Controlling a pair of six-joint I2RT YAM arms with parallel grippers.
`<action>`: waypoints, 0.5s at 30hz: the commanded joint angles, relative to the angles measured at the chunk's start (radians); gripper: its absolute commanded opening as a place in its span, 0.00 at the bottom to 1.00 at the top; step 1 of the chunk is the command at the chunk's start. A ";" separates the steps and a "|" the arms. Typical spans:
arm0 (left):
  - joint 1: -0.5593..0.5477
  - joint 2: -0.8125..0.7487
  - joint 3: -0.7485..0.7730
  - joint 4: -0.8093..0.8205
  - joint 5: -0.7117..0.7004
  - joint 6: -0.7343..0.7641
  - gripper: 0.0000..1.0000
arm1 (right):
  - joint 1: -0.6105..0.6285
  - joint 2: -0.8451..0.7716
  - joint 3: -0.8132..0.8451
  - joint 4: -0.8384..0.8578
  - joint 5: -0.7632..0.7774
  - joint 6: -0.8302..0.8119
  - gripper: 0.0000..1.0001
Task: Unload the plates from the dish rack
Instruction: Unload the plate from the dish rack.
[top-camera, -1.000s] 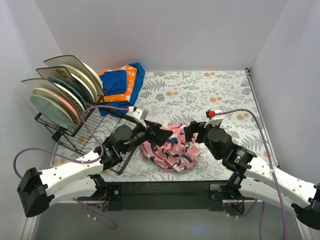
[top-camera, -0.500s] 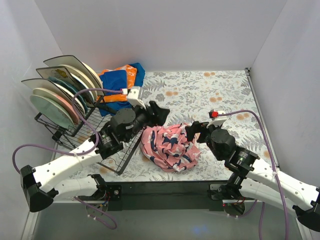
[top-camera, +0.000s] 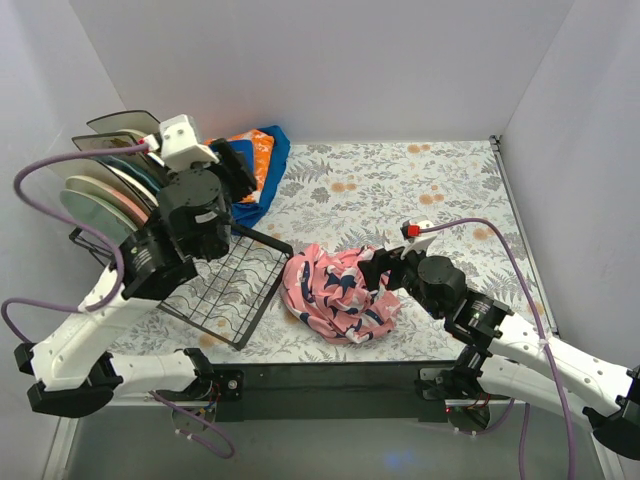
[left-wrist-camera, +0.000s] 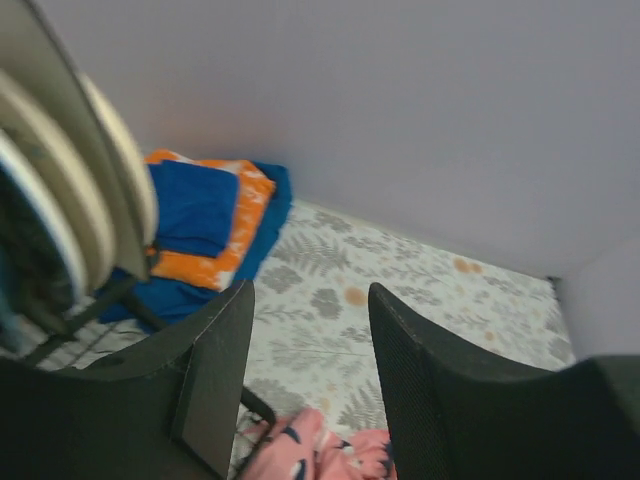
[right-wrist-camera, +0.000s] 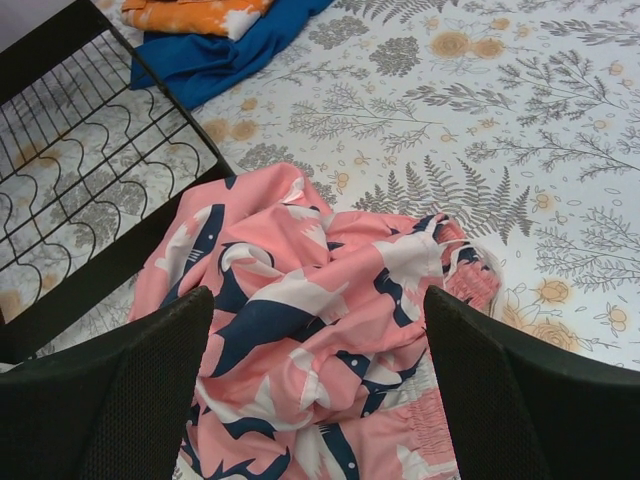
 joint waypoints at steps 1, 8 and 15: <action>-0.004 -0.127 0.017 -0.171 -0.319 0.003 0.47 | 0.004 -0.007 0.011 0.069 -0.061 -0.021 0.90; -0.002 -0.394 -0.303 0.776 -0.594 0.824 0.43 | 0.004 -0.027 -0.003 0.078 -0.061 -0.024 0.90; -0.001 -0.528 -0.352 0.590 -0.597 0.644 0.41 | 0.004 -0.030 -0.004 0.080 -0.067 -0.024 0.90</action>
